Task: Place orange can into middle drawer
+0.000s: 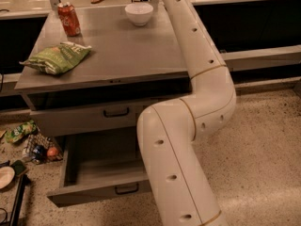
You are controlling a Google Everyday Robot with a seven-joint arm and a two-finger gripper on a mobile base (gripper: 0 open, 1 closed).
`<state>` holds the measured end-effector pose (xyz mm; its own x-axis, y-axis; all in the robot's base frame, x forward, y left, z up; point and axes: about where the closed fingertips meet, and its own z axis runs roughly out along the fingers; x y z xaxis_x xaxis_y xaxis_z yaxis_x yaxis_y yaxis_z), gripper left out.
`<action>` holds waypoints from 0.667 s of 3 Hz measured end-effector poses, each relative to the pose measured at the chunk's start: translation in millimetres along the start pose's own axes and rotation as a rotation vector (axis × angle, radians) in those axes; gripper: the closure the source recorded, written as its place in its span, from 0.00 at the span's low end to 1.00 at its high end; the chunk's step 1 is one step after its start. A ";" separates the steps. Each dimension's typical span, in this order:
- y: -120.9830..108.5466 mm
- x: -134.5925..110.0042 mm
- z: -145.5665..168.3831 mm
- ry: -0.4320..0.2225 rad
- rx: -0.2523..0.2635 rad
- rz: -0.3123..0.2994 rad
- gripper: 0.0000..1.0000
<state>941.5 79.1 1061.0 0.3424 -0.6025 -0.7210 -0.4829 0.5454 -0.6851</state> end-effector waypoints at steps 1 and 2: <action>5.5 23.3 -6.2 0.079 -0.005 -0.006 1.00; 28.1 48.3 -14.6 0.156 -0.041 0.023 1.00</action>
Offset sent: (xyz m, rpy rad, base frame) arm -0.0666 -0.0322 -0.1102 -0.0999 0.2272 -0.1229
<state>932.8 56.9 1008.4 0.2035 -0.6748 -0.7093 -0.5227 0.5377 -0.6615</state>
